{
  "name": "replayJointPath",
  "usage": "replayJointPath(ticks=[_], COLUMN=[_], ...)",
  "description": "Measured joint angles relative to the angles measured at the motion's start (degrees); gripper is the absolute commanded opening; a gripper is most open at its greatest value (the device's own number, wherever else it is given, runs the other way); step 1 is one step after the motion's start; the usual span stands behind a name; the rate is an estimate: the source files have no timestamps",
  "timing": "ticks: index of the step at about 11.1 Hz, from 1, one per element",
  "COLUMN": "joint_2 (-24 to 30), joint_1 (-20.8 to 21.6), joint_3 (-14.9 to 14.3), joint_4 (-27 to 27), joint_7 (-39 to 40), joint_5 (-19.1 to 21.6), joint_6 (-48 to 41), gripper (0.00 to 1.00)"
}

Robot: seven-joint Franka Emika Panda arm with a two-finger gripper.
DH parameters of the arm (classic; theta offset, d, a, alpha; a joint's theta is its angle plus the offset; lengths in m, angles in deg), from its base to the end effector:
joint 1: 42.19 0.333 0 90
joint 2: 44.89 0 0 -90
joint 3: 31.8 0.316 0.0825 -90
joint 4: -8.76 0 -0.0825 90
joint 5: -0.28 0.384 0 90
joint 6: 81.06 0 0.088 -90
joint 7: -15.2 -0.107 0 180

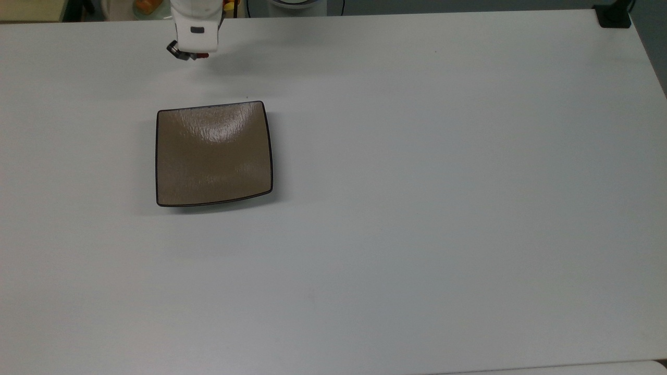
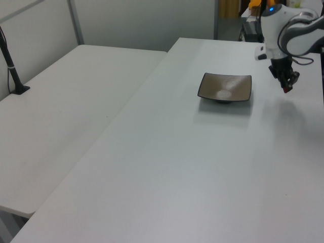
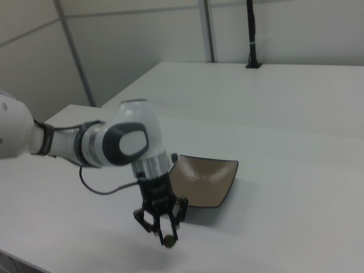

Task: Strawberries on a ceramic plate
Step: 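Lift the held strawberry up off the table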

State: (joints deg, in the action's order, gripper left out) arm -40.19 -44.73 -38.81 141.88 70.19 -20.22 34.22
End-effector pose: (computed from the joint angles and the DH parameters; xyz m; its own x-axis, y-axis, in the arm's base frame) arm 0.4622 -0.0988 0.3589 0.5072 0.7835 -0.3590 0.8276 -0.5591 -0.0508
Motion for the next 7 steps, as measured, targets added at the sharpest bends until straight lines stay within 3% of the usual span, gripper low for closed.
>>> replayJointPath(ticks=[7], joint_2=[0.8], joint_1=[3.5], joint_3=[1.2], joint_4=[-21.5], joint_7=[-0.5], joint_5=[12.0], joint_6=[-23.5], gripper=[0.20])
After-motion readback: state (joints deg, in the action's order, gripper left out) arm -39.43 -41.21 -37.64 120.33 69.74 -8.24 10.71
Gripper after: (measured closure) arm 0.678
